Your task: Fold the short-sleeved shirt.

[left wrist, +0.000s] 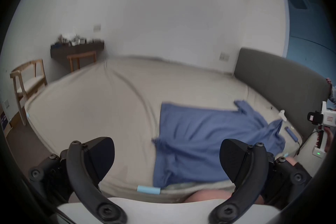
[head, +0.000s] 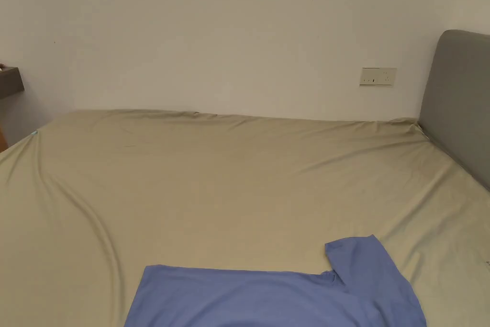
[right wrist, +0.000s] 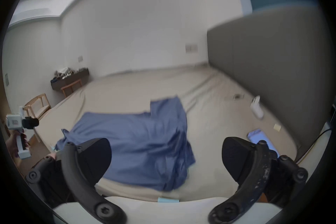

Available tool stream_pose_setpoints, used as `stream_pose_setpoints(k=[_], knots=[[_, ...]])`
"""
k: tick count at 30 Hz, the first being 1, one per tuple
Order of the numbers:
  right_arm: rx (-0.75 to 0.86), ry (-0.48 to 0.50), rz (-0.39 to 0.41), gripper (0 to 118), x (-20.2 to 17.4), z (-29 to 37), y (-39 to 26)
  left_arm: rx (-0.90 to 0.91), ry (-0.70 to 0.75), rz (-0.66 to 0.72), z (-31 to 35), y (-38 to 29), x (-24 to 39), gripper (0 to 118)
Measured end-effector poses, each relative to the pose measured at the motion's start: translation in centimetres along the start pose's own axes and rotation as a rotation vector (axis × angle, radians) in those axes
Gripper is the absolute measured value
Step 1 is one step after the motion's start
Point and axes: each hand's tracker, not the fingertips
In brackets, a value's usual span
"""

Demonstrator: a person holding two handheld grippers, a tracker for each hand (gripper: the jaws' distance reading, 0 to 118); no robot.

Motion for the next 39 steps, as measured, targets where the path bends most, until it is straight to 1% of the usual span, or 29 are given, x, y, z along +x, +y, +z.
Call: stream_pose_setpoints(k=[1, 3, 4, 5, 6, 7, 8, 9, 10, 11, 13, 16, 18, 19, 20, 22, 23, 24, 25, 26, 27, 28, 29, 31, 33, 35, 36, 38, 39], knots=[[0.023, 0.000, 0.016, 105, -1.4, 0.5, 0.7, 0.060, -0.029, -0.007, 0.8, 0.5, 0.6, 95], [0.046, 0.036, 0.037, 91, -3.0, 1.1, 0.7, 0.122, -0.052, -0.034, 1.7, 1.3, 2.0, 60], [0.053, 0.018, 0.067, 91, -3.9, 1.2, 0.6, 0.124, -0.080, -0.052, 1.5, 1.5, 2.5, 60], [0.044, -0.024, 0.115, 59, -3.8, 0.1, 0.3, 0.078, -0.051, -0.066, 0.8, 1.6, 3.2, 7], [0.068, -0.073, 0.148, 13, -4.5, -0.3, 0.1, 0.078, -0.001, -0.077, 0.1, 1.7, 4.0, 1], [0.089, -0.082, 0.147, 1, -4.9, -0.4, 0.1, 0.068, -0.032, -0.118, -0.6, 1.8, 4.3, 0], [0.078, -0.035, 0.124, 1, -4.9, -0.6, 0.3, 0.054, -0.087, -0.126, -1.8, 1.9, 3.9, 0], [0.043, 0.041, 0.064, 1, -4.9, -1.5, 1.0, 0.042, -0.064, -0.116, -3.0, 2.4, 4.1, 0], [0.048, 0.054, 0.022, 1, -5.1, -1.7, 1.2, 0.019, -0.045, -0.104, -4.2, 2.9, 4.2, 0], [0.062, 0.049, 0.012, 1, -5.3, -1.8, 1.4, 0.015, -0.048, -0.086, -5.4, 3.3, 4.0, 0], [0.067, 0.047, 0.039, 1, -5.7, -2.3, 2.6, -0.021, -0.048, -0.073, -9.5, 4.2, 2.9, 0], [0.077, 0.062, 0.034, 1, -5.8, -2.9, 3.5, -0.115, -0.072, -0.053, -16.1, 5.4, 1.6, 0], [0.077, 0.063, 0.043, 1, -5.9, -3.4, 4.0, -0.167, -0.045, -0.067, -20.5, 6.0, 1.1, 0], [0.080, 0.065, 0.044, 1, -5.9, -3.6, 4.2, -0.137, -0.014, -0.146, -23.1, 6.7, 0.6, 0], [0.080, 0.065, 0.047, 1, -6.0, -3.8, 4.3, -0.168, -0.020, -0.118, -25.0, 6.7, 0.3, 4], [0.073, 0.058, 0.052, 1, -6.2, -4.3, 4.5, -0.262, -0.010, -0.130, -29.1, 7.0, 0.1, 5], [0.068, 0.056, 0.048, 2, -6.1, -4.6, 4.6, -0.324, -0.052, -0.075, -30.6, 6.6, 0.3, 10], [0.055, 0.061, 0.045, 2, -6.1, -5.1, 4.6, -0.347, -0.043, -0.096, -32.2, 6.5, 0.1, 30], [0.042, 0.059, 0.044, 2, -5.8, -5.6, 4.6, -0.375, -0.032, -0.076, -33.9, 6.3, -0.1, 81], [0.032, 0.058, 0.043, 2, -5.8, -5.9, 4.6, -0.398, -0.020, -0.066, -35.6, 5.9, -0.4, 116], [0.032, 0.060, 0.042, 2, -5.7, -6.2, 4.5, -0.469, -0.010, -0.035, -36.9, 5.2, -0.5, 117], [0.023, 0.058, 0.039, 2, -5.6, -6.5, 4.6, -0.485, -0.013, -0.036, -37.0, 4.4, -0.4, 110], [0.013, 0.050, 0.035, 2, -5.7, -6.8, 4.8, -0.437, -0.042, -0.035, -38.2, 4.1, -0.8, 110], [0.009, 0.043, 0.034, 2, -5.5, -7.3, 5.0, -0.521, 0.000, -0.032, -40.1, 3.3, -0.9, 110], [0.002, 0.038, 0.030, 2, -5.4, -7.6, 5.3, -0.574, -0.028, -0.030, -40.5, 1.7, -1.1, 110], [-0.006, 0.037, 0.028, 2, -5.3, -8.0, 5.3, -0.554, -0.038, -0.077, -41.0, 1.0, -1.0, 110], [-0.010, 0.040, 0.027, 2, -5.2, -8.2, 5.2, -0.525, -0.027, -0.098, -40.4, 0.7, -0.7, 106], [-0.021, 0.032, 0.022, 2, -5.5, -8.7, 5.2, -0.485, -0.033, -0.109, -39.6, 0.9, -0.5, 78], [-0.030, 0.032, 0.017, 2, -5.6, -8.9, 5.0, -0.463, -0.031, -0.080, -39.3, 1.5, -0.4, 65]])
